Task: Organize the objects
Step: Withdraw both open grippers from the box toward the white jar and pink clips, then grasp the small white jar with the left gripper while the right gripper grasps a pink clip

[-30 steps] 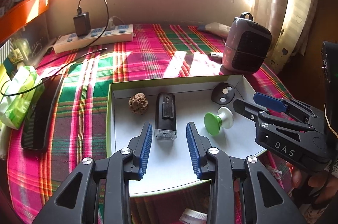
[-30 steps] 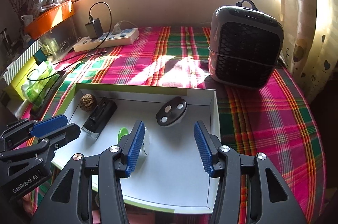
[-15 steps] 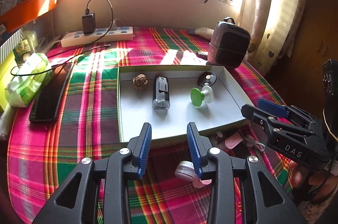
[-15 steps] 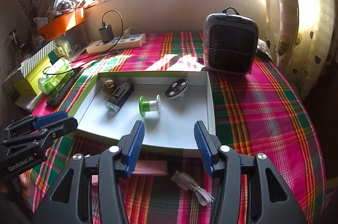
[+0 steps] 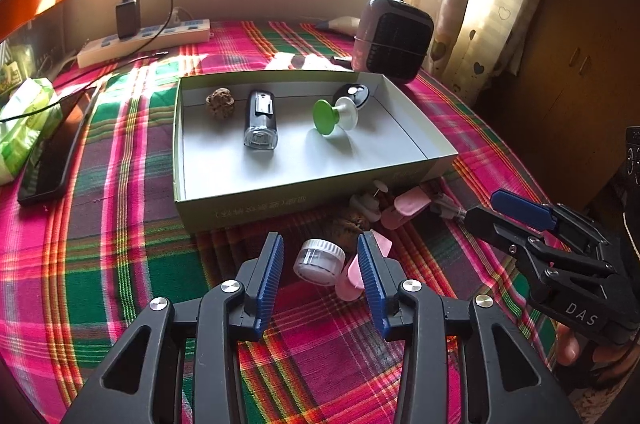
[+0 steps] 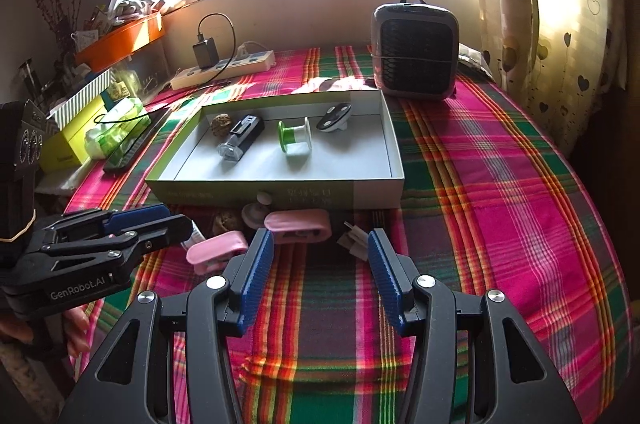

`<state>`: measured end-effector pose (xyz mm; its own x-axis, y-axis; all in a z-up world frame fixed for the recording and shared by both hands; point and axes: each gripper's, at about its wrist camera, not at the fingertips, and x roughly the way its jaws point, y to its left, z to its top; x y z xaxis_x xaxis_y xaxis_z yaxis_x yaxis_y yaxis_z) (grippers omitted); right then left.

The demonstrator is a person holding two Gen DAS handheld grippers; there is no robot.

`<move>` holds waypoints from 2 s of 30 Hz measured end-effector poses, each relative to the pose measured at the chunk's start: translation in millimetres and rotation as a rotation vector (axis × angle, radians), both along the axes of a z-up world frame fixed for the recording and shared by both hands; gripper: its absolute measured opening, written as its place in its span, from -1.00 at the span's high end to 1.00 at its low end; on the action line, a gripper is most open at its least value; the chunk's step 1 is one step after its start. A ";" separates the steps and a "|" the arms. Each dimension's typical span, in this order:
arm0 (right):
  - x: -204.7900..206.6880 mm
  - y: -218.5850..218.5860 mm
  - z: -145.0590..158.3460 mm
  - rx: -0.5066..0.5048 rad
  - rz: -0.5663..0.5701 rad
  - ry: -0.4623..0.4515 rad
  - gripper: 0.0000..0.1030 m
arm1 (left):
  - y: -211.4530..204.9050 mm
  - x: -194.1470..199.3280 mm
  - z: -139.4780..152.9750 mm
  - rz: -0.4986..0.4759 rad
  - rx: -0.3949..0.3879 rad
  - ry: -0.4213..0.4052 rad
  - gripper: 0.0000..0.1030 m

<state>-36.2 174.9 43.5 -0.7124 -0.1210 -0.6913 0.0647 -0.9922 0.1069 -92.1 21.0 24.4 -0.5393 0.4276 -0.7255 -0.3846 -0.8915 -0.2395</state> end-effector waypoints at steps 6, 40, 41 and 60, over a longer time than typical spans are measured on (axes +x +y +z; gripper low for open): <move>0.2 -5.7 -1.9 -0.008 0.012 0.000 0.02 | -0.5 -2.2 -7.5 -0.007 0.007 -0.028 0.28; -16.6 -41.5 -28.3 -0.103 0.216 -0.068 0.02 | -32.5 3.7 -22.6 0.225 -0.037 -0.051 0.51; -17.4 -43.6 -28.3 -0.105 0.212 -0.068 0.02 | -33.7 4.8 -22.7 0.226 -0.034 -0.050 0.51; -23.4 -58.3 -31.3 0.019 0.160 -0.074 0.02 | -39.3 6.3 -24.3 0.204 -0.010 -0.033 0.49</move>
<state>-59.5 116.5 12.2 -0.6320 -0.2156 -0.7444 0.2149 -0.9716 0.0990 -85.8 -18.4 0.1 -0.5897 0.3047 -0.7479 -0.1877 -0.9524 -0.2400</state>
